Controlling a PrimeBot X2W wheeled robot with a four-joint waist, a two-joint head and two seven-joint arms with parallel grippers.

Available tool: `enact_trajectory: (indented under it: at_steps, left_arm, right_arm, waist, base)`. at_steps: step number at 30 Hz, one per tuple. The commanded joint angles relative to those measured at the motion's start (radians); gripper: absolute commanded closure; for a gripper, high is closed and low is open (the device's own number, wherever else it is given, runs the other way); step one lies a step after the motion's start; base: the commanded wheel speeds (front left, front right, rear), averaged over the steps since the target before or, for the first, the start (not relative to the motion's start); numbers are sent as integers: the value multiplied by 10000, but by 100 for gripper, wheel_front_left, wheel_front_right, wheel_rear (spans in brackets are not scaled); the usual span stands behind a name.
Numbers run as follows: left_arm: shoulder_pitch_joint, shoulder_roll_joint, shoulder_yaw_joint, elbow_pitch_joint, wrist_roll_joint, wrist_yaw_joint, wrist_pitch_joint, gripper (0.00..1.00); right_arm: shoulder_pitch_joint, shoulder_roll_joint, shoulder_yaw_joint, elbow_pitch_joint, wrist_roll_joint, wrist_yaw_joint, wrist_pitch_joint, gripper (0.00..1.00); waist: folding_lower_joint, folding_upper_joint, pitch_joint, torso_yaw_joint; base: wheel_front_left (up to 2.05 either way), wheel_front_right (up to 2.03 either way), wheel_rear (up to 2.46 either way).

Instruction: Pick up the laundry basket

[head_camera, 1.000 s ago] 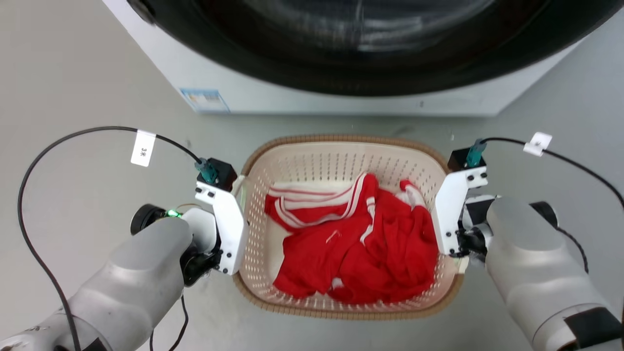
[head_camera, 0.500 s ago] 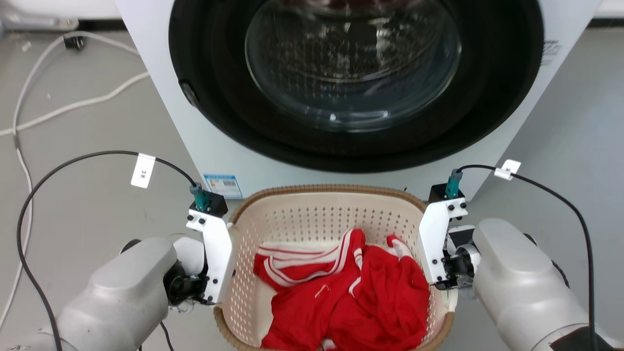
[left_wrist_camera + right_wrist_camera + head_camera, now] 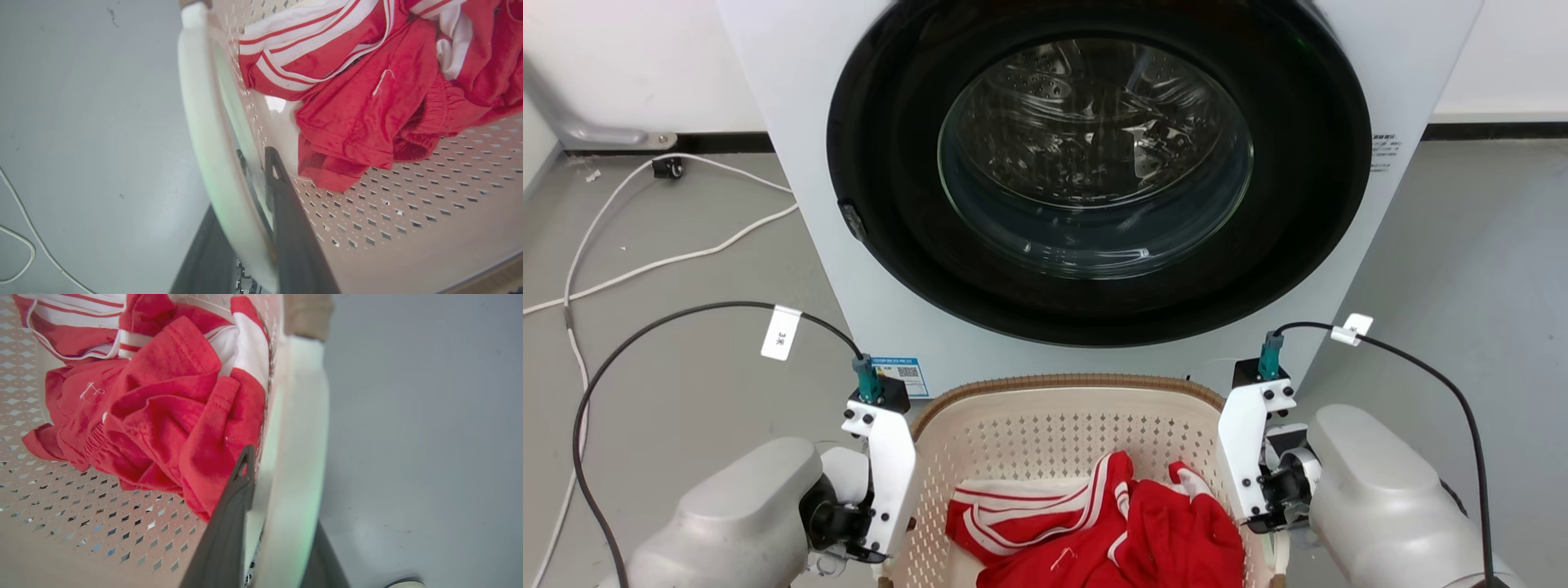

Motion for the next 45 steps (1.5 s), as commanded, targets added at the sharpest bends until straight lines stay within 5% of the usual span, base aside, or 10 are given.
enact_trajectory:
  at_steps: [1,45]
  left_arm:
    - [199,121,-102,77,41,-42,171,100]
    - [238,-42,-96,73,-141,-44,420,100]
  right_arm:
    - [25,-186,109,-144,43,24,-35,100]
    - [-97,-148,993,388,1021,26,-392,100]
  waist:
    - [3,0,-53,13]
    - [3,0,-383,-3]
  base:
    - [0,0,0]
    - [0,0,0]
